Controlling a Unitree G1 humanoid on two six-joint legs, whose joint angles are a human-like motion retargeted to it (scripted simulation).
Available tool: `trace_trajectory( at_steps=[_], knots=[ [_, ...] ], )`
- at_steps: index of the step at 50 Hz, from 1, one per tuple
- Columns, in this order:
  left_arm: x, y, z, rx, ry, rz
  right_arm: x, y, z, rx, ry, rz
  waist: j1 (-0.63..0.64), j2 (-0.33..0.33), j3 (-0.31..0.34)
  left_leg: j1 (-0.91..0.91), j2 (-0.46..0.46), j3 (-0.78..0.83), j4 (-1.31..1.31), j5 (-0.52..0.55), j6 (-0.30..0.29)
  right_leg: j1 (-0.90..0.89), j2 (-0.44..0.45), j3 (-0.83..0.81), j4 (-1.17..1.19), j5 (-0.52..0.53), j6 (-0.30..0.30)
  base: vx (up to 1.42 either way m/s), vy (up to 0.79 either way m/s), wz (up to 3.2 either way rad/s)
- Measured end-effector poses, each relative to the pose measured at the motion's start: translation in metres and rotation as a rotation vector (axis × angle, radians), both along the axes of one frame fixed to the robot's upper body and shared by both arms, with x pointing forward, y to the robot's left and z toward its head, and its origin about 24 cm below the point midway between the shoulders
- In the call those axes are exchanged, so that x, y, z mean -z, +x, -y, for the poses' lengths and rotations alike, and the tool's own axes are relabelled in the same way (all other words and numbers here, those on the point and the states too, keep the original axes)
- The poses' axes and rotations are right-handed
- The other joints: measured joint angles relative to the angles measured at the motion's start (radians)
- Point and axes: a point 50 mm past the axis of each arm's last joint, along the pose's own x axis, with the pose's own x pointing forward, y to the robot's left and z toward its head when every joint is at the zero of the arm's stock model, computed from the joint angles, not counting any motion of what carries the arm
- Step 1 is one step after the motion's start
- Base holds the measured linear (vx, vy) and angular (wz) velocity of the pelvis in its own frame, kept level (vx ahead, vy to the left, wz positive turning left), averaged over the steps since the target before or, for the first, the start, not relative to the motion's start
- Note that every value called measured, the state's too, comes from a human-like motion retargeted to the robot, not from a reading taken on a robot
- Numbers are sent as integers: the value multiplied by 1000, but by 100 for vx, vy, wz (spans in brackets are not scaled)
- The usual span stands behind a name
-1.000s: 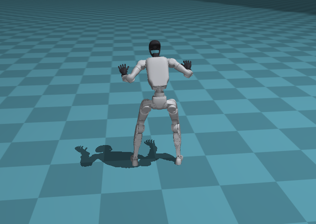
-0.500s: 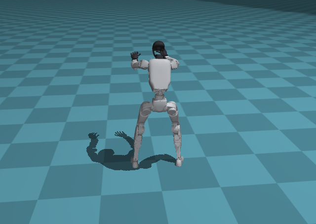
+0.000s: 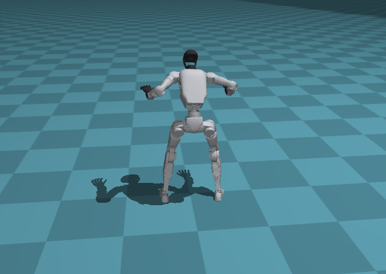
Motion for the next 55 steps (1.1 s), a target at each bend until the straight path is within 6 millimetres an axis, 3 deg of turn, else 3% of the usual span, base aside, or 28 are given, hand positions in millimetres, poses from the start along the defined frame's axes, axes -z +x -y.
trace_trajectory(
  at_steps=[4, 7, 10, 12, 13, 15, 18, 20, 23, 27, 30, 32, 33, 35, 38, 40, 41, 44, 48, 50, 51, 53, 55],
  knots=[
    [-75, 6, 21, 55, 224, 232, -62, -1, -12, 4, -184, 226, 21, 13, 0, 47, -1, 0, -9, 0, 3, 45, -2, -4, -2, -3, 2, 0, 0, 0],
    [-133, 22, 53, 153, 327, 432, -117, 8, -33, -27, -296, 389, 38, 25, 0, 123, -17, 1, -88, 21, 12, 109, -4, -2, -57, 5, -2, 0, 0, 0],
    [-194, 39, 100, 268, 443, 604, -169, 9, -67, -160, -382, 535, 65, 60, 0, 89, 4, -12, 3, -3, -14, 91, -4, -19, 20, -14, -3, -2, -1, -4],
    [-236, 62, 131, 383, 479, 606, -183, 38, -77, -207, -195, 580, 67, -18, 0, 193, -14, 6, -87, 24, 24, 160, -3, 6, -27, -22, -55, -10, -6, -19],
    [-255, 64, 137, 383, 521, 620, -197, 66, -105, -322, -128, 611, 24, -65, 0, 208, -22, 11, -94, 29, 22, 166, -12, 10, -18, -27, -57, -9, -4, 4],
    [-280, 65, 137, 419, 503, 657, -232, 87, -156, -434, -171, 598, -40, -64, 0, 223, -35, 9, -104, 38, -2, 182, -30, 3, -13, -30, -33, -7, -1, 24],
    [-305, 102, 150, 340, 430, 523, -258, 126, -211, -433, -206, 461, -66, -70, 0, 157, -20, 12, -32, 26, -13, 117, -32, 3, 54, -40, -48, -10, -1, 2],
    [-309, 128, 161, 364, 301, 454, -266, 142, -213, -309, -271, 331, -45, -33, 0, 170, -35, 7, -110, 58, -14, 133, -29, 0, -21, -11, -32, -13, 2, 6],
    [-295, 172, 165, 336, 202, 229, -252, 179, -242, -333, -180, 148, -58, -74, 0, 153, -38, 19, -115, 65, -1, 96, -39, 0, -2, -16, -59, -9, 1, -8],
    [-244, 214, 163, 405, 20, 18, -225, 205, -223, -272, -127, -12, -47, -15, 0, 147, -34, 14, -141, 86, -22, 115, -24, -2, -68, 21, -24, -1, 1, 2],
    [-198, 231, 164, 481, -87, -127, -204, 210, -205, -296, -124, -74, -46, 20, 0, 120, -39, 9, -147, 93, -17, 98, -28, -9, -84, 33, -23, 0, 0, 0],
    [-164, 234, 144, 511, -144, -202, -169, 219, -224, -422, -26, -79, -89, -46, 0, 124, -47, 17, -149, 93, 9, 86, -34, 6, -70, 22, -52, 0, 0, 0],
    [-147, 230, 137, 544, -167, -212, -155, 219, -220, -451, -22, -85, -100, -53, 0, 122, -53, 19, -153, 95, 11, 82, -39, 8, -69, 21, -52, 0, 0, 0],
    [-110, 218, 121, 586, -197, -237, -119, 217, -207, -488, -29, -124, -119, -63, 0, 120, -60, 22, -156, 93, 18, 77, -45, 12, -67, 19, -55, 6, 3, 6],
    [-48, 189, 99, 623, -289, -247, -62, 206, -153, -408, -49, -217, -114, -34, 0, 120, -54, 25, -157, 85, 4, 84, -40, 9, -85, 27, -30, 11, 3, -5],
    [-12, 166, 70, 553, -303, -299, -17, 200, -139, -433, 37, -270, -126, -69, 0, 63, -38, 37, -65, 53, 9, 40, -44, 6, -22, -11, -60, 10, 0, -17],
    [9, 156, 61, 504, -387, -305, 0, 192, -114, -347, 77, -295, -120, -60, 0, 83, -49, 34, -120, 68, 22, 48, -40, 16, -61, 12, -49, 8, 1, -12],
    [58, 90, 28, 429, -595, -172, 60, 142, -61, -265, 275, -293, -113, -35, 0, 92, -8, 32, -32, 19, -17, 71, -16, 10, -11, 0, -7, 17, 0, -26],
    [90, 18, 3, 192, -754, 28, 113, 72, -12, -75, 582, -228, -93, -46, 0, 93, -4, 37, -39, 14, -14, 70, -12, 12, -21, 0, -4, 12, 0, -7],
    [95, -10, 0, 108, -777, 94, 118, 42, 1, 5, 601, -199, -88, -47, 0, 99, -4, 38, -44, 11, -15, 75, -12, 11, -25, -1, 0, 10, 0, 1],
    [94, -20, 1, 92, -774, 114, 112, 31, 5, 28, 556, -183, -88, -44, 0, 104, -5, 38, -46, 10, -16, 81, -13, 10, -27, -1, 3, 8, 0, 5],
    [85, -33, 4, 89, -739, 159, 91, 17, 6, 43, 432, -134, -89, -40, 0, 116, -7, 37, -50, 8, -18, 93, -15, 8, -30, -2, 10, 6, 0, 8],
    [66, -35, 6, 117, -698, 229, 57, 9, 8, 84, 277, -67, -93, -44, 0, 185, -43, 37, -163, 43, 2, 150, -28, 13, -114, 17, 15, 1, 1, 20]
  ],
)
